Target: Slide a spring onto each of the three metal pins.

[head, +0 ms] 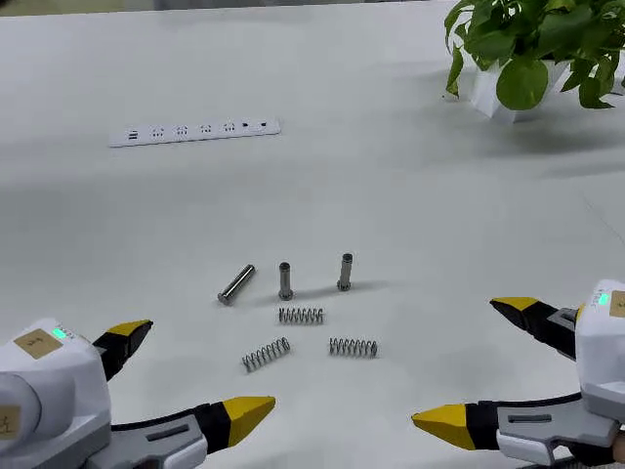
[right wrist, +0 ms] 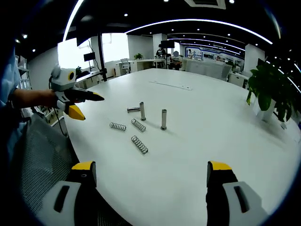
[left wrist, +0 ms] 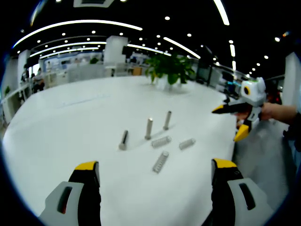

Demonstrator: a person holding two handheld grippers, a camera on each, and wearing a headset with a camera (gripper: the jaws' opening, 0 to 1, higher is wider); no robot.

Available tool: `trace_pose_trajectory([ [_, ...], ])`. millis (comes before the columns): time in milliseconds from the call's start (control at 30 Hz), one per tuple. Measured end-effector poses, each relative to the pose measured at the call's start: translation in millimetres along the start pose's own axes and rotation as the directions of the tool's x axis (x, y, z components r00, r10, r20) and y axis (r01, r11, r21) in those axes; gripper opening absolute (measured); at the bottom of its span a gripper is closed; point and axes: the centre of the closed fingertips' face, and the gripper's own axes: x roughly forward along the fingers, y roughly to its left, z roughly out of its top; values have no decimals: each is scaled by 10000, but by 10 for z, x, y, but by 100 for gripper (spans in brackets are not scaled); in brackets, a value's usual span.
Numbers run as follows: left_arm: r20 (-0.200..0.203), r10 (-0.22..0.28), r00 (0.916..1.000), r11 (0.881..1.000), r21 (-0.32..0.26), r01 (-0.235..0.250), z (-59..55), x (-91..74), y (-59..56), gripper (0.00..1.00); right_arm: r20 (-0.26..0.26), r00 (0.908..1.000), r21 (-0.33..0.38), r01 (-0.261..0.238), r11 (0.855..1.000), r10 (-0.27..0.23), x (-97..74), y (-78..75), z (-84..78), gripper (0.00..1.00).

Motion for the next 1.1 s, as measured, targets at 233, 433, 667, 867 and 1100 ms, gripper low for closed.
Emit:
trace_pose_trajectory([
  [233, -726, 73, 9973, 9997, 234, -57, -26, 37, 103, 98, 82, 10000, 55, -12, 10000, 12, 34, 16, 18, 99],
  [433, -1002, 53, 9950, 9995, 325, -21, 48, 86, 159, 96, 186, 9998, 51, -8, 10000, 7, 48, 19, 34, 99],
  [667, -1430, 90, 9897, 9971, 757, 19, 129, 189, 281, 93, 222, 9998, 139, -5, 9999, 2, 47, 21, 34, 99],
  [867, -1578, 42, 9875, 9954, 951, 110, 229, 256, 343, 88, 237, 9997, 192, -1, 9998, -3, 49, 25, 31, 99],
  [1100, -1849, 117, 9827, 9935, 1134, 95, 276, 378, 443, 81, 182, 9998, 198, -52, 9998, 49, 57, 30, 12, 98],
])
